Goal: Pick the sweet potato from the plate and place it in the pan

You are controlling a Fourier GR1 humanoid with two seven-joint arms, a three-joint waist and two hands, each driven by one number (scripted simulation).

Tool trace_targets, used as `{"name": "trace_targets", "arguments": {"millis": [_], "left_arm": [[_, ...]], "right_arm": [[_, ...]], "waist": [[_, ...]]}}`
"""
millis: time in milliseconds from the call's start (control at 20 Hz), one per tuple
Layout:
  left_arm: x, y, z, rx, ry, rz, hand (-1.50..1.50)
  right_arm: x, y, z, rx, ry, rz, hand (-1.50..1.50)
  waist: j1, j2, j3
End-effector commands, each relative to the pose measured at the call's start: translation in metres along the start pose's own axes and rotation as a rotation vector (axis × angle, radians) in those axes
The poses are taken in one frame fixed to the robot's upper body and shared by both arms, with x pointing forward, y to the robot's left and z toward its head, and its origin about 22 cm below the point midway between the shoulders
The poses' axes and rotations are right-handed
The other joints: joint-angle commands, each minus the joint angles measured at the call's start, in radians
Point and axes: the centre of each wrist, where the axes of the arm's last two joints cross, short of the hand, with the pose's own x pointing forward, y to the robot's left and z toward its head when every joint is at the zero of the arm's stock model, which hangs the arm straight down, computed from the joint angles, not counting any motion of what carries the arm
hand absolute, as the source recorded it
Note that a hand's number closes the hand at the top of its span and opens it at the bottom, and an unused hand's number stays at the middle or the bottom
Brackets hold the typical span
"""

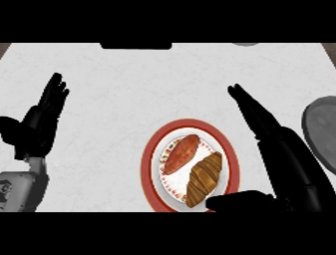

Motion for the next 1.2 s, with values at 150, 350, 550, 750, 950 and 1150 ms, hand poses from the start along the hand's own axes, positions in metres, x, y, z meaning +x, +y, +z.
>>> {"name": "trace_targets", "arguments": {"millis": [150,350,550,750,950,1150], "left_arm": [[0.002,0.025,-0.004,0.014,0.002,-0.003,0.0],[0.004,0.025,-0.014,0.005,-0.006,-0.008,0.0],[-0.018,-0.008,0.008,0.018,-0.005,-0.001,0.0],[0.002,0.007,-0.012,0.018,0.006,0.01,0.0],[-0.002,0.005,0.012,-0.003,0.011,0.001,0.0],[-0.005,-0.016,0.004,-0.01,0.001,0.001,0.0]], "right_arm": [[0.005,0.031,-0.008,0.076,0.089,0.054,-1.5],[0.011,0.051,-0.018,0.087,0.157,0.033,-1.5],[0.008,0.059,-0.023,0.046,0.18,0.067,-1.5],[0.002,0.055,-0.037,0.08,0.254,0.075,-1.5],[-0.018,0.069,-0.045,0.149,0.254,0.076,-1.5],[0.006,0.062,-0.053,0.189,0.224,0.07,-1.5]], "waist": [[-0.007,0.0,0.001],[-0.006,0.0,0.001],[-0.007,0.0,0.001],[-0.008,0.001,0.001],[-0.002,0.0,0.001],[-0.005,0.0,0.001]]}}
